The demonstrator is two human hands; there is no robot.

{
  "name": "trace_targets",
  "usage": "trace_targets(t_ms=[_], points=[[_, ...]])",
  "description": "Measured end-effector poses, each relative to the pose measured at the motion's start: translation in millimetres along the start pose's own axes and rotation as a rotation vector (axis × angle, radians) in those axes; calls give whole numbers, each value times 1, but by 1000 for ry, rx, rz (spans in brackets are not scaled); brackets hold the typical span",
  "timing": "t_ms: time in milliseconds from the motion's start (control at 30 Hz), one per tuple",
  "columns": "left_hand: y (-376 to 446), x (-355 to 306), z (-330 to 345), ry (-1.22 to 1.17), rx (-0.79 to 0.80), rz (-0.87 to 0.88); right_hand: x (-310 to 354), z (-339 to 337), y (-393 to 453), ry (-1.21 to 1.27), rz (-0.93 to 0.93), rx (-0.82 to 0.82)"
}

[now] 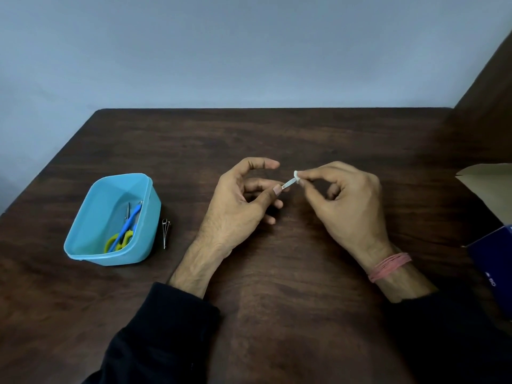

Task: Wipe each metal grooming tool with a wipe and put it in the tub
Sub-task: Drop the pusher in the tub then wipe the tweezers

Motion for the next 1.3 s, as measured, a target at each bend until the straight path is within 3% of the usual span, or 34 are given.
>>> trace_targets(t_ms=[267,1300], points=[[0,1,0,0,10,-22,-1,1,0,-2,20,-19],[1,0,0,37,51,-1,4,11,-7,14,-192,87]])
Point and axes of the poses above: each hand's wrist, its own y-axis towards the middle knuckle, its own z-axis out of the palm, x = y × z, the point moved 2 cm from there along y, towards the middle knuckle, and after that the axes turned 8 degrees about -z, right-handed, at the moved point
